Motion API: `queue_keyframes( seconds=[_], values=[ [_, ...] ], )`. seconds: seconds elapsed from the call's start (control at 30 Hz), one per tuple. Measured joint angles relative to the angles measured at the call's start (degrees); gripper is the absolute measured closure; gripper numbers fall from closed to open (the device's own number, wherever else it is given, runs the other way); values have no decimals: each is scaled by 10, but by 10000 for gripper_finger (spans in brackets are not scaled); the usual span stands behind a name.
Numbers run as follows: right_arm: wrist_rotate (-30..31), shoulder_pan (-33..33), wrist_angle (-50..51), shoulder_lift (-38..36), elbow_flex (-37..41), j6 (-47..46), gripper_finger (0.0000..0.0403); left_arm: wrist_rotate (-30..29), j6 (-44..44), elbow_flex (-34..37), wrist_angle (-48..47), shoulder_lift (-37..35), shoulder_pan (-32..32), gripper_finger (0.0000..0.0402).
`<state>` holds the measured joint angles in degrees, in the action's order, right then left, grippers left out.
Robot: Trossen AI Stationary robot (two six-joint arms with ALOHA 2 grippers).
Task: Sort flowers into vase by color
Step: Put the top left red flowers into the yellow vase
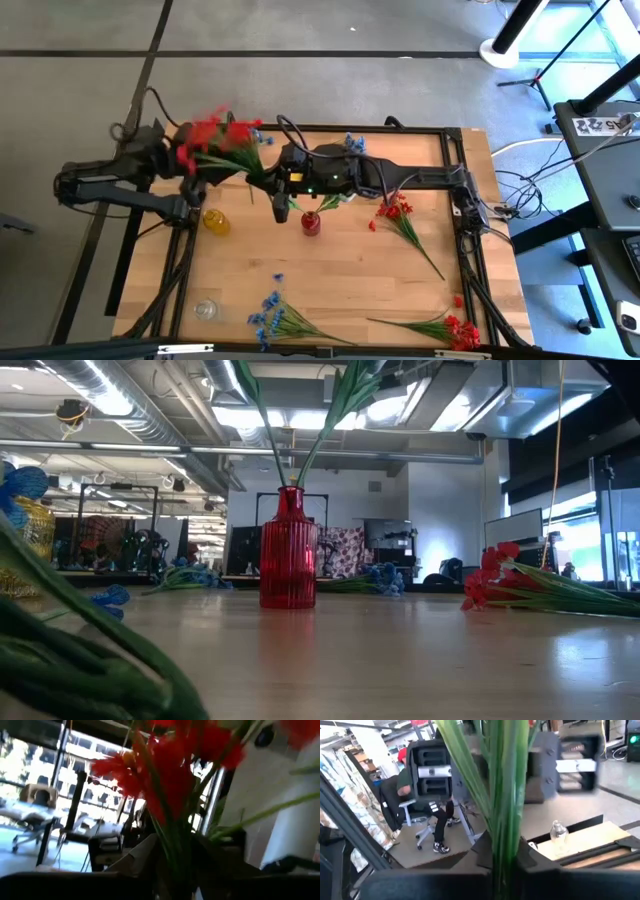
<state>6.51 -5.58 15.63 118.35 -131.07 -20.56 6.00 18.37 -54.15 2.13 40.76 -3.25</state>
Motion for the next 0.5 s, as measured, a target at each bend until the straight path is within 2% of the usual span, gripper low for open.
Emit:
queue_keyframes(
  seconds=[0.23, 0.37, 0.5],
  values=[
    [-10, 0, 63, -3, 0, 2, 380, 9, 39, -78, -179, -17, 0, 243],
    [12, -2, 100, -3, 0, 7, 393, 25, 49, -74, -196, -14, 4, 221],
    [25, -6, 90, -4, 0, 14, 385, 21, 25, -60, -198, -14, 16, 212]
  ],
)
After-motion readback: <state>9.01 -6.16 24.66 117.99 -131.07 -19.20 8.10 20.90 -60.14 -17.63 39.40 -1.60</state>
